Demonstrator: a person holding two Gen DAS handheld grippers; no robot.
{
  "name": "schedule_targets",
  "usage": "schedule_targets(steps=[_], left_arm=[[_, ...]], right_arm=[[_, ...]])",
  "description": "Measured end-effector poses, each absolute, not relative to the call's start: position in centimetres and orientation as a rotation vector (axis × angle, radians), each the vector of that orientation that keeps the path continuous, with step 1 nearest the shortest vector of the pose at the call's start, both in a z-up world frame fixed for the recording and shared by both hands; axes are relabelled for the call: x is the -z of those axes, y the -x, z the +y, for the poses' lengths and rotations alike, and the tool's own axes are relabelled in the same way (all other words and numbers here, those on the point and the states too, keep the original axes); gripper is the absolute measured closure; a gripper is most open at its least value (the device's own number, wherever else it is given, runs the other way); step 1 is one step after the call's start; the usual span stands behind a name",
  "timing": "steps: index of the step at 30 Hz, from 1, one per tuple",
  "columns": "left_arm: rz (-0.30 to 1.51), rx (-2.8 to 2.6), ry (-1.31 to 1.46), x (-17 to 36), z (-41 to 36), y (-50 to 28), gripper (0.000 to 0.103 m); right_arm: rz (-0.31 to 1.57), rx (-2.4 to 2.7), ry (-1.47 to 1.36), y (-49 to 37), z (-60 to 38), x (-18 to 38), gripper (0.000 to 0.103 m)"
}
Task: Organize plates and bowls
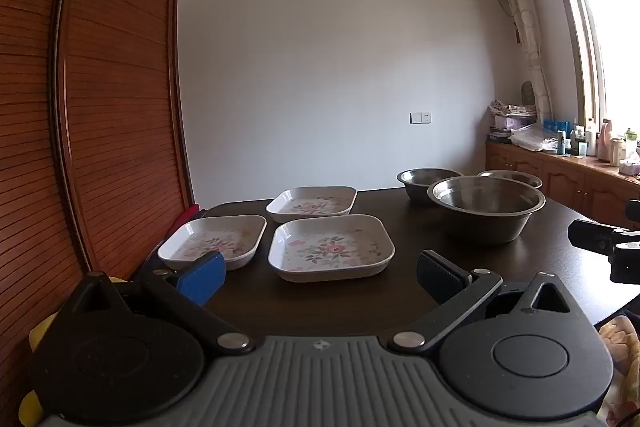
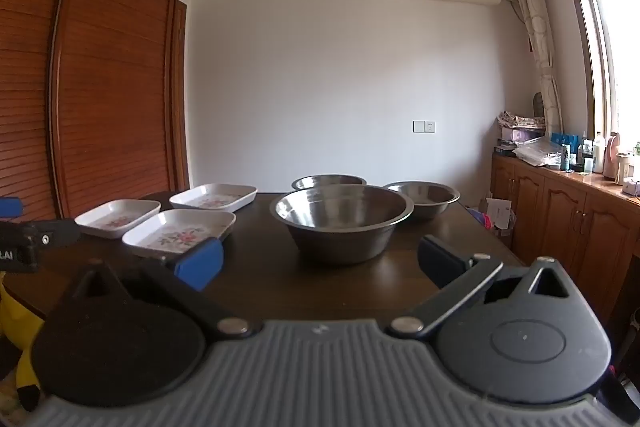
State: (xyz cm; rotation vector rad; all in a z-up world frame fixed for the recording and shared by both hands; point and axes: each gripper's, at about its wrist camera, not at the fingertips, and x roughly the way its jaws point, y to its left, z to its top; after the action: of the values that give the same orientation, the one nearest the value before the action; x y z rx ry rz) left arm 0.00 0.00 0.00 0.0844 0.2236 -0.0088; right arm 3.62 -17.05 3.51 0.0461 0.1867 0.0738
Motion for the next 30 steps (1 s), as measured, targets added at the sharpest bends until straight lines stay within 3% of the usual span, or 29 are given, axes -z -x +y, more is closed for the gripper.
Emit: schedule_targets(steps=[30], left_arm=[[0.229, 0.011, -0.087, -0.22, 0.87, -0.11, 0.000]], right_arm=[[0.186, -0.069, -0.058, -3.77, -17.42, -3.38, 0.000]])
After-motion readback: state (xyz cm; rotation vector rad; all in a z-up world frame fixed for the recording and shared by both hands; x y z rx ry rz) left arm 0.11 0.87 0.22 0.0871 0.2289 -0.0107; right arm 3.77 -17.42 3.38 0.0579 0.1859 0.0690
